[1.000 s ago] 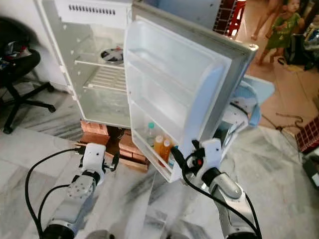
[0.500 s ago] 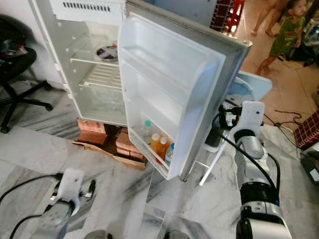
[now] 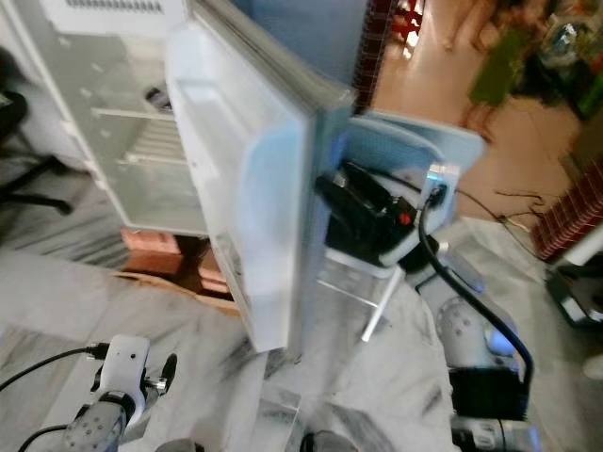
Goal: Restocking fridge
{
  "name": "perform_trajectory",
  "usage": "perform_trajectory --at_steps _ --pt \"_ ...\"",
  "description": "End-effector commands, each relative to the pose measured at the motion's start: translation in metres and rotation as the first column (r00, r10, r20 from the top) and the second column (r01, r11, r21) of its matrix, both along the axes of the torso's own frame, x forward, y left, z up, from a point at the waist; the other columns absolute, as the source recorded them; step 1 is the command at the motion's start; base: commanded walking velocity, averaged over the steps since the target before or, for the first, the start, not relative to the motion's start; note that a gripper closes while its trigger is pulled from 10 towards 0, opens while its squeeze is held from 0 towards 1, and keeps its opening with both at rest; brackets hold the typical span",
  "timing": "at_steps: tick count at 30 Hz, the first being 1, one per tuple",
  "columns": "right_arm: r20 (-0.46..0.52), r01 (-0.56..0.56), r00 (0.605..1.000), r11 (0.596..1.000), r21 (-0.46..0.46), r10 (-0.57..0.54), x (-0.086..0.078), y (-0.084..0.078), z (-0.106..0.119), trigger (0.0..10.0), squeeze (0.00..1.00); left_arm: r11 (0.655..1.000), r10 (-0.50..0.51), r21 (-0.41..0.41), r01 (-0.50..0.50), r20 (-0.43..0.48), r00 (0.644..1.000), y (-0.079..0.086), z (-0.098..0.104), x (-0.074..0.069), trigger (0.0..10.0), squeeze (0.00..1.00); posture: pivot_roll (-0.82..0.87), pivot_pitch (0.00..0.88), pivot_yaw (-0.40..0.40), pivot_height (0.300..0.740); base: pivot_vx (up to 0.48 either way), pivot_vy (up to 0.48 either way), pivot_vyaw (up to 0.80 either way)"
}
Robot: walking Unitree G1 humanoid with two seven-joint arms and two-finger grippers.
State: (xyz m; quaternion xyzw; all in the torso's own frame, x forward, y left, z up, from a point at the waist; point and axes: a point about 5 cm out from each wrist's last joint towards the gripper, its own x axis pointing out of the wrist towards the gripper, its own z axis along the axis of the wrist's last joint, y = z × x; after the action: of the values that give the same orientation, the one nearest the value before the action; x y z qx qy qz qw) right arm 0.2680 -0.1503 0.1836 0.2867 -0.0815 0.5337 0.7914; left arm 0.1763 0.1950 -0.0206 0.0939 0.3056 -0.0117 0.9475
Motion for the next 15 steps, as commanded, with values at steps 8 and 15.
perform_trajectory --at_steps 8,15 --pt "-0.127 0.244 0.938 0.871 -0.426 -0.324 -0.006 -0.005 -0.091 10.0 0.00 0.994 -0.041 0.100 0.032 0.082 0.996 0.013 -0.004 0.017 10.0 0.00 0.17 0.053 -0.025 0.740 0.000 0.000 0.00" --pt "0.058 0.687 0.659 0.570 -0.450 -0.750 0.017 -0.006 -0.086 10.0 0.00 0.998 0.024 -0.056 -0.001 0.414 0.910 -0.025 0.074 0.083 10.0 0.00 0.15 0.055 -0.036 0.740 0.000 0.000 0.00"
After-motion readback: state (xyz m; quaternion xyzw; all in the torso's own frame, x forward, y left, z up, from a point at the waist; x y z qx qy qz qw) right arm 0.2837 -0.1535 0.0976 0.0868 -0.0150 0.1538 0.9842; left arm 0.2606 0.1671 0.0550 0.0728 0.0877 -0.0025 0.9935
